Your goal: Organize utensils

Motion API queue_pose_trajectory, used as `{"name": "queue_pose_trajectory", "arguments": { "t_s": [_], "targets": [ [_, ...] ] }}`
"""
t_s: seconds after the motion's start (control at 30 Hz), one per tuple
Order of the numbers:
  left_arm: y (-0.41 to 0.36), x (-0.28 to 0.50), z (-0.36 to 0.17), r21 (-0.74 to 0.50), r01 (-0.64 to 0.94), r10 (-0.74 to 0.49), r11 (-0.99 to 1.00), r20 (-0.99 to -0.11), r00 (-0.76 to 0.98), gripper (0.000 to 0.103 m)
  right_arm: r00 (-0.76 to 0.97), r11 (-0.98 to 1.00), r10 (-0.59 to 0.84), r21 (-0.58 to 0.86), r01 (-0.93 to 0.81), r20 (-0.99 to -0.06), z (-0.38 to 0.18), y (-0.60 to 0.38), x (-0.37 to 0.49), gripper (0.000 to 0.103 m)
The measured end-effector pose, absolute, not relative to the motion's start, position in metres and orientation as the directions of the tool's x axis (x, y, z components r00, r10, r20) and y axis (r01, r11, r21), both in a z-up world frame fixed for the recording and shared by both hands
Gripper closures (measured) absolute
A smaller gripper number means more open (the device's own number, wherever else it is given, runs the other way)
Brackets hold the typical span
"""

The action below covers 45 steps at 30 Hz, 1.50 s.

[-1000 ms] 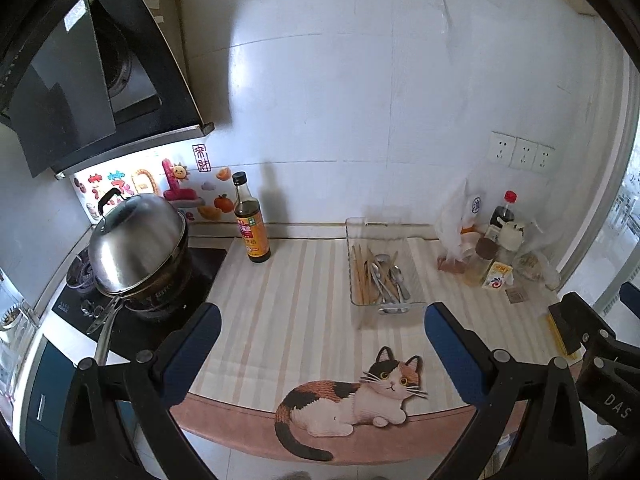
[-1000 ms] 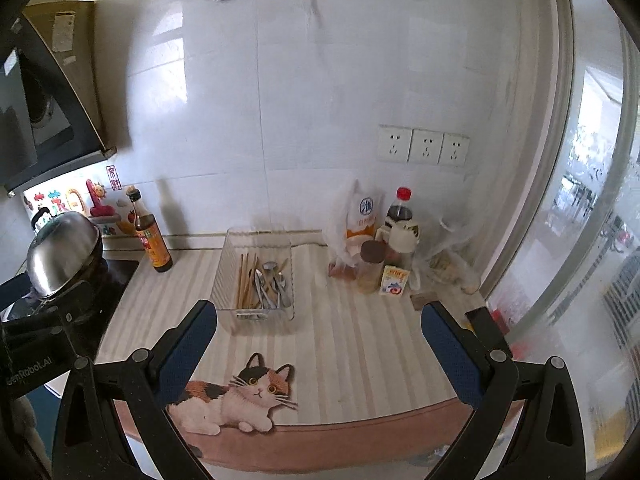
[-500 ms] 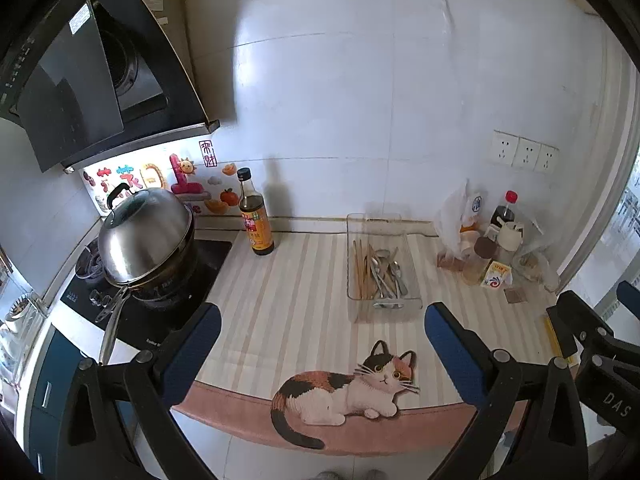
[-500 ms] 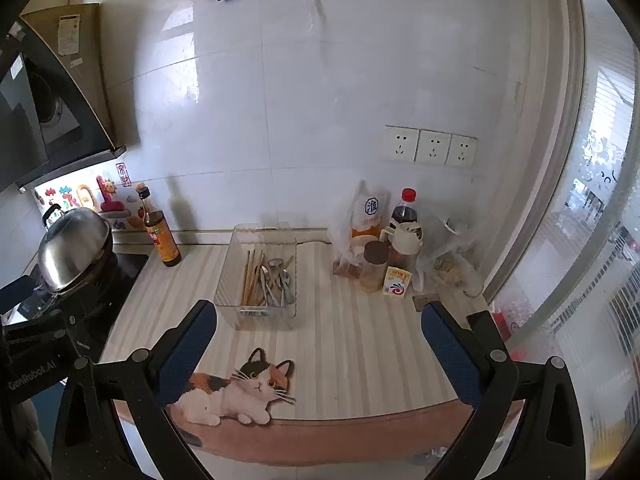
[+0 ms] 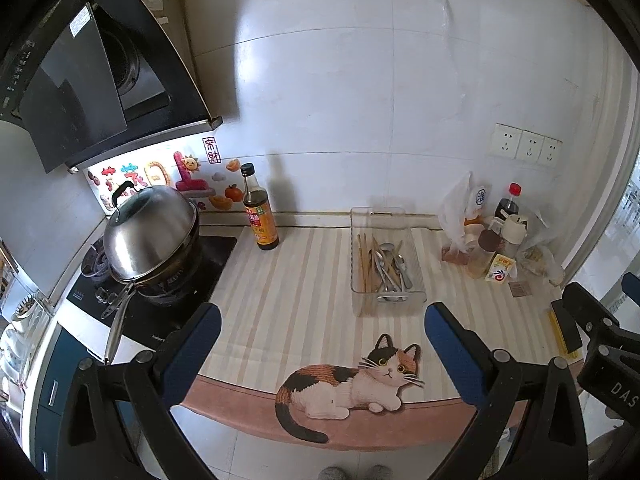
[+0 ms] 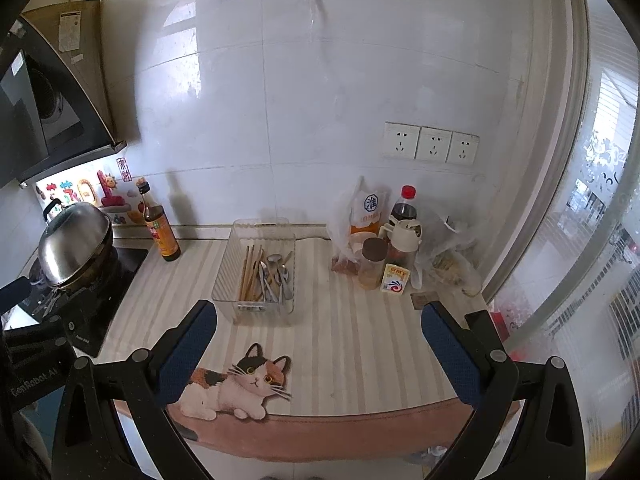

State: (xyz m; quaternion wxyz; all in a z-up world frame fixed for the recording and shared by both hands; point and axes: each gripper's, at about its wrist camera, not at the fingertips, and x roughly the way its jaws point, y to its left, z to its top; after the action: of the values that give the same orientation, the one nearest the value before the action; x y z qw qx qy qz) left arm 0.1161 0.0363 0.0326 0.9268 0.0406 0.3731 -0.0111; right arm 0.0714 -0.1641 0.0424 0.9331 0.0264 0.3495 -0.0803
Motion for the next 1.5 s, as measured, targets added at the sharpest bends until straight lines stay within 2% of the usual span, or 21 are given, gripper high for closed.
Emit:
{"name": "queue_pose_trajectory", "arguments": {
  "t_s": [1.5],
  "targets": [
    [0.034,0.111,0.028,0.072,0.062,0.007,0.995,-0.702,0.712,0.0,0.726,0.986,-0.121,0.0,0.165,-0.677,0.03,-0.16,0.06,0.0]
  ]
}}
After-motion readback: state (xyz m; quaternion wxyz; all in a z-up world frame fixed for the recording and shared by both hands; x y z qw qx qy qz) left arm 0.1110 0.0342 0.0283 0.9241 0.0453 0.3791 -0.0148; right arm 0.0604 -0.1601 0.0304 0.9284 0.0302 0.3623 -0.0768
